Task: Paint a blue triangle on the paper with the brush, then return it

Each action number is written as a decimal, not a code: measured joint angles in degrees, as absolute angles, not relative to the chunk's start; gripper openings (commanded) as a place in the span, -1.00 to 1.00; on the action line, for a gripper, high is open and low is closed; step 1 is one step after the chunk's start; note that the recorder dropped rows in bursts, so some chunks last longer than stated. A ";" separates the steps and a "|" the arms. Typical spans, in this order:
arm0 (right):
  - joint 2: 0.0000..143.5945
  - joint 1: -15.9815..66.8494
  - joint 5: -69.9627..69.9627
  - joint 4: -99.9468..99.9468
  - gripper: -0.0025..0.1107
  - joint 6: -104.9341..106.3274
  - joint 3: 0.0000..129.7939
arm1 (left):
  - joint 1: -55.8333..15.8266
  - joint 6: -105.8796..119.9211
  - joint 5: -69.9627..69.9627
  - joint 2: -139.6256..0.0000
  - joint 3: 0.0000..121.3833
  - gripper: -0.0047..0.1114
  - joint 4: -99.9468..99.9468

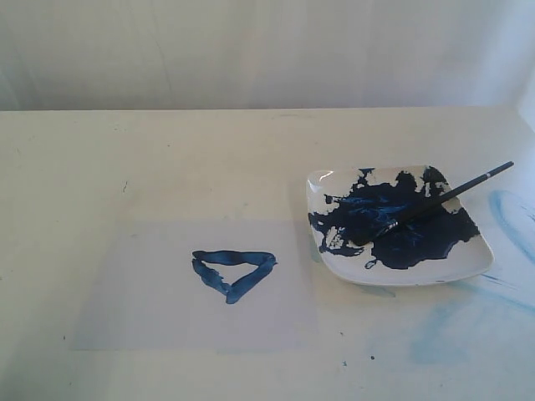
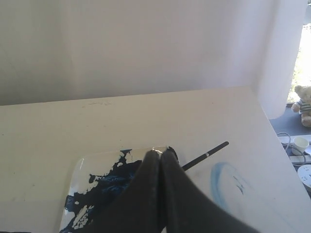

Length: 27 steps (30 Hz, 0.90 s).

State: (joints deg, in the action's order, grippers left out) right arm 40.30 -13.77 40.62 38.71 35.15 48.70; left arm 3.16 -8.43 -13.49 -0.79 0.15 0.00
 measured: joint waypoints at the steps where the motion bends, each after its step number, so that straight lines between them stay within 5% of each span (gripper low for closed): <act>1: 40.30 -13.77 40.62 38.71 -0.96 35.15 48.70 | 3.16 -8.43 -13.49 -0.81 0.15 -0.92 -0.32; 27: 40.30 -13.77 40.62 38.71 -0.96 35.15 48.70 | 0.13 -9.92 -13.49 -0.29 0.15 -0.92 -1.96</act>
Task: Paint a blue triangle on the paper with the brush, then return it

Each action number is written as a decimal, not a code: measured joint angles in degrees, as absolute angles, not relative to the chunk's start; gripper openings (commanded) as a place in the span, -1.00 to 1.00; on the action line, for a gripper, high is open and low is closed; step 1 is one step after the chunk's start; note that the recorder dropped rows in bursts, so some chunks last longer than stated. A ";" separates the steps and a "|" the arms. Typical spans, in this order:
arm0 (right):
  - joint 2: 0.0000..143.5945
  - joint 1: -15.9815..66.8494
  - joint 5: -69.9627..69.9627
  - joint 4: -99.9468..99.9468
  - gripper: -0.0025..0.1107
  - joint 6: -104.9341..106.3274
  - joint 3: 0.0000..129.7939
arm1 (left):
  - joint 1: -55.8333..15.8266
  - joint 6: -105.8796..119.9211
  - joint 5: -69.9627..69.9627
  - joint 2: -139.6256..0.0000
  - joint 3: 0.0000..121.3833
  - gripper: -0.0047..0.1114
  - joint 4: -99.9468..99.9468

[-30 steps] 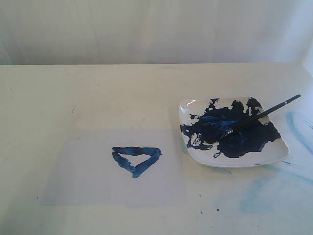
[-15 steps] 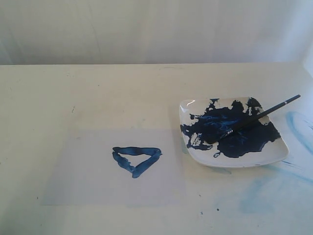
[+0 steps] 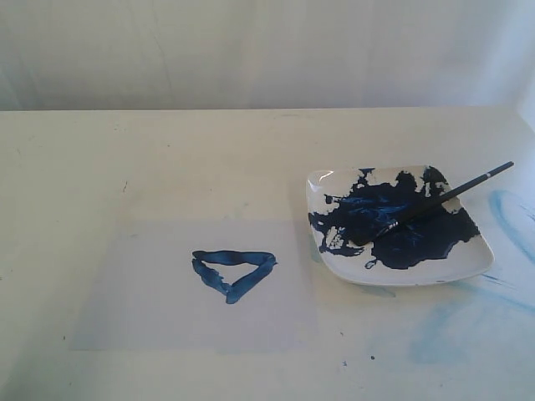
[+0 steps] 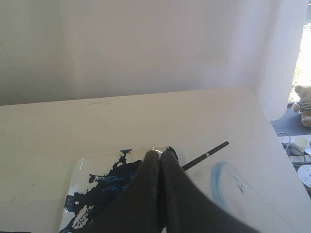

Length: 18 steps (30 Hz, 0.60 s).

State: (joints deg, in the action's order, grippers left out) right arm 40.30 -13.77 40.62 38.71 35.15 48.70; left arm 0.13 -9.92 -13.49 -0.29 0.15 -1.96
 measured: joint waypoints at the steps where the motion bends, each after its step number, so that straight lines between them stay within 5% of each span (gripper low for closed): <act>1: 40.30 -13.77 40.62 38.71 -0.96 35.15 48.70 | 0.13 -9.92 -13.49 -0.29 0.15 -0.92 -1.96; 5: 40.30 -13.28 40.62 38.71 -0.96 35.15 48.70 | 0.13 -9.92 -13.49 -0.29 0.15 -0.92 -1.96; 18: 39.73 6.31 37.73 35.84 -0.96 35.15 48.70 | 0.13 -9.92 -13.49 -0.29 0.15 -0.92 -2.17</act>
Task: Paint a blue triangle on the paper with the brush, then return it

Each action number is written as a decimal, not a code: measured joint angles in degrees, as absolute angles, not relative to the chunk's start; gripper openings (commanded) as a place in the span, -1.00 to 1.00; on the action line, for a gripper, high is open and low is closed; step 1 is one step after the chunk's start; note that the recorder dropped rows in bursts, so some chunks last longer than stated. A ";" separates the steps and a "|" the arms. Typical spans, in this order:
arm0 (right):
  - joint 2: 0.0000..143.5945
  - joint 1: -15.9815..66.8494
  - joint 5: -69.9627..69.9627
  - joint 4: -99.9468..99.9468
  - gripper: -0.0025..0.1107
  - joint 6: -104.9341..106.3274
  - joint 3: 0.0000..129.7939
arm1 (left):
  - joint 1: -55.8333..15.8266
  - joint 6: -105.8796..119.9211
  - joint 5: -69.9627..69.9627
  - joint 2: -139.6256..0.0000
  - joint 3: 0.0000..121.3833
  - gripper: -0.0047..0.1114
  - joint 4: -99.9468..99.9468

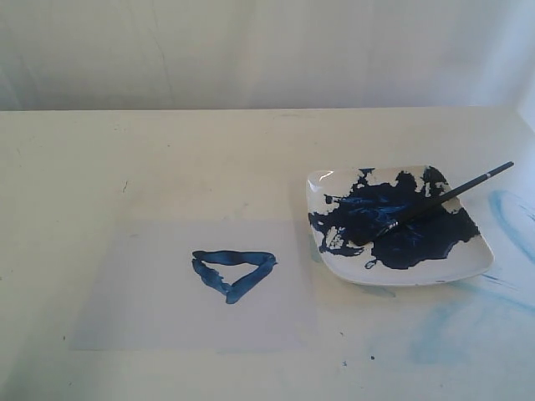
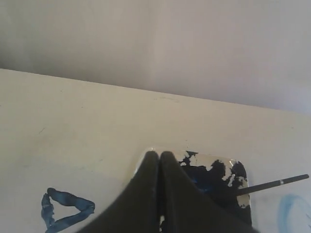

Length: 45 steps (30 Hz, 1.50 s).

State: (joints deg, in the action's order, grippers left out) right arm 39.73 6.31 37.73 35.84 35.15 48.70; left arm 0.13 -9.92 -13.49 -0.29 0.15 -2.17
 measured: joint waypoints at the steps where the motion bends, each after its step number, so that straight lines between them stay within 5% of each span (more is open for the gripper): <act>1: 39.75 6.56 37.73 35.84 -0.96 35.15 48.70 | 0.13 -9.92 -13.49 -0.29 0.15 -0.92 -2.17; 8: 37.97 6.73 36.85 34.31 -0.96 35.30 47.47 | 0.13 -9.92 -13.49 -0.29 0.15 -0.92 -2.17; 18: 4.54 3.60 27.31 33.97 -0.96 33.39 27.16 | 0.13 -9.92 -13.49 -0.29 0.15 -0.92 -2.17; 30: 3.28 3.60 5.90 22.99 -0.96 8.98 10.75 | 0.13 -9.92 -13.49 -0.29 0.15 -0.92 -2.17; 45: 1.11 -0.29 17.43 1.57 -0.96 -5.26 0.24 | 0.13 -9.92 -13.49 -0.29 0.15 -0.92 -2.17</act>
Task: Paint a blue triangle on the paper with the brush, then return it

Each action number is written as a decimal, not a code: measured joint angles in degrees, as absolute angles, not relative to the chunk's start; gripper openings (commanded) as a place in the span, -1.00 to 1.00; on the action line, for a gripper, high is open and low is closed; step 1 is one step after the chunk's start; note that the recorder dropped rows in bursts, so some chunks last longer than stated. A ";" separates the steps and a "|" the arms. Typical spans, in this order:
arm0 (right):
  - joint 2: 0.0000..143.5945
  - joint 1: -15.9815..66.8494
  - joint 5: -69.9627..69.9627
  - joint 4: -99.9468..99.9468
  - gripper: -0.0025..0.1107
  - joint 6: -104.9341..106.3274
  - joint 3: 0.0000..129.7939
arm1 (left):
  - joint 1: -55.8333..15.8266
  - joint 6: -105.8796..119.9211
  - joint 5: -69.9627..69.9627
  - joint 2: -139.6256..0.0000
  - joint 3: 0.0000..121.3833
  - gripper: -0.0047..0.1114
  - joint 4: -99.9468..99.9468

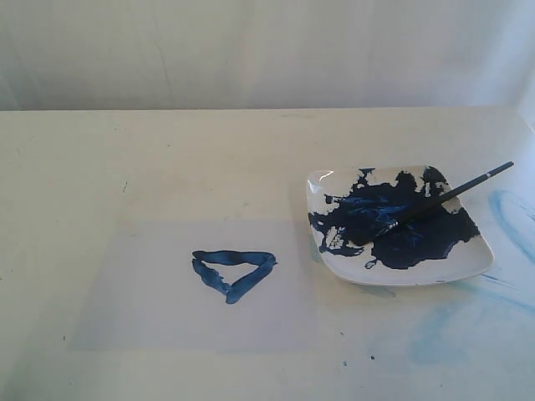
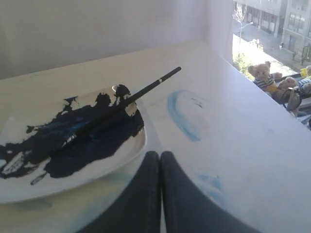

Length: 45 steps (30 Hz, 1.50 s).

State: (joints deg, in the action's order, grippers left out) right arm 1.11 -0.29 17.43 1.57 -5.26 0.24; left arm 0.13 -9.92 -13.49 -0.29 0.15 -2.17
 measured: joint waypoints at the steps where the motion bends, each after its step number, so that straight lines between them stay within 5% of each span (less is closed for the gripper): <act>1: 0.81 -0.60 18.50 1.03 -0.96 -5.78 0.24 | 0.13 -9.92 -13.49 -0.29 0.15 -0.92 -2.17; 24: 0.34 11.02 19.64 -4.51 -0.96 -6.50 0.12 | 0.13 -9.92 -13.49 -0.29 0.15 -0.92 -2.17; 45: 0.34 11.39 19.64 -4.51 -0.96 -6.54 0.12 | 0.13 -9.92 -13.49 -0.29 0.15 -0.92 -2.17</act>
State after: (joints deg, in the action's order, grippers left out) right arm 0.34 11.39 19.64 -4.51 -6.54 0.12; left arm 0.13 -9.92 -13.49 -0.29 0.15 -2.17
